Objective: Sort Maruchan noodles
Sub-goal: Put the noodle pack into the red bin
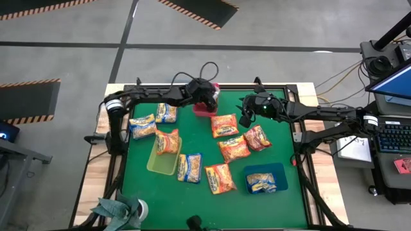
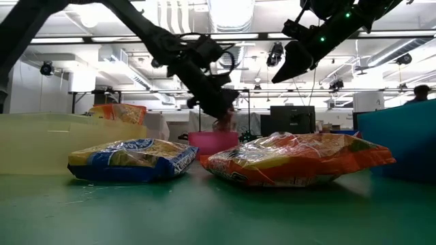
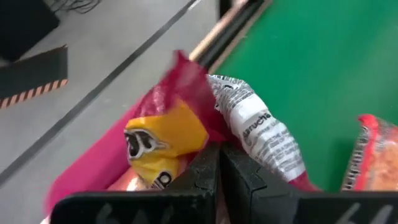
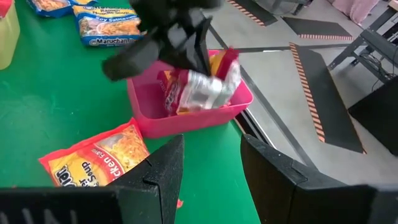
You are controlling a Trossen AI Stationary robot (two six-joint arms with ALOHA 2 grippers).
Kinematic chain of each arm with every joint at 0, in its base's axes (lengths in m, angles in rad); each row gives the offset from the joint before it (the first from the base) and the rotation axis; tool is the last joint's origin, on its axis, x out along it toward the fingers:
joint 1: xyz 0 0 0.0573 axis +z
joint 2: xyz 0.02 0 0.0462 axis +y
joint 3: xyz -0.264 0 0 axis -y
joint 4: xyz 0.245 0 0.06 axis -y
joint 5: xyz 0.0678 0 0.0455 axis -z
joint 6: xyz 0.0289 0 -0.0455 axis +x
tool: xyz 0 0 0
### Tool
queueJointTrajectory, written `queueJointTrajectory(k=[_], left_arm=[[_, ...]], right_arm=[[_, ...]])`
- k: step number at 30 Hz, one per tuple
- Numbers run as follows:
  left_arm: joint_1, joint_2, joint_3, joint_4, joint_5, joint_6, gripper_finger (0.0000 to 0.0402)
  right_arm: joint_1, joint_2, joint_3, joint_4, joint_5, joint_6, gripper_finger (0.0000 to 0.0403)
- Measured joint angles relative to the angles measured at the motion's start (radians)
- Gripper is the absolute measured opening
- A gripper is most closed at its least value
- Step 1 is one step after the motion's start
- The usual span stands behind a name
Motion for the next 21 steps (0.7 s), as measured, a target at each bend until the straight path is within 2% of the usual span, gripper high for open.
queueJointTrajectory(k=[4,8,16,21], left_arm=[[-0.02,0.063,0.061,-0.012,0.0,0.019,0.0],[-0.026,0.121,0.139,-0.107,-0.007,0.024,0.0],[-0.026,0.168,0.278,-0.419,-0.206,-0.015,0.0],[-0.025,0.166,0.304,-0.471,-0.216,-0.01,0.0]], right_arm=[[0.0,0.0,0.0,0.0,0.0,0.0,0.015],[0.0,0.0,0.0,0.0,0.0,0.0,0.015],[0.0,0.0,0.0,0.0,-0.004,-0.002,0.015],[0.0,0.0,-0.003,-0.001,-0.004,-0.006,0.015]])
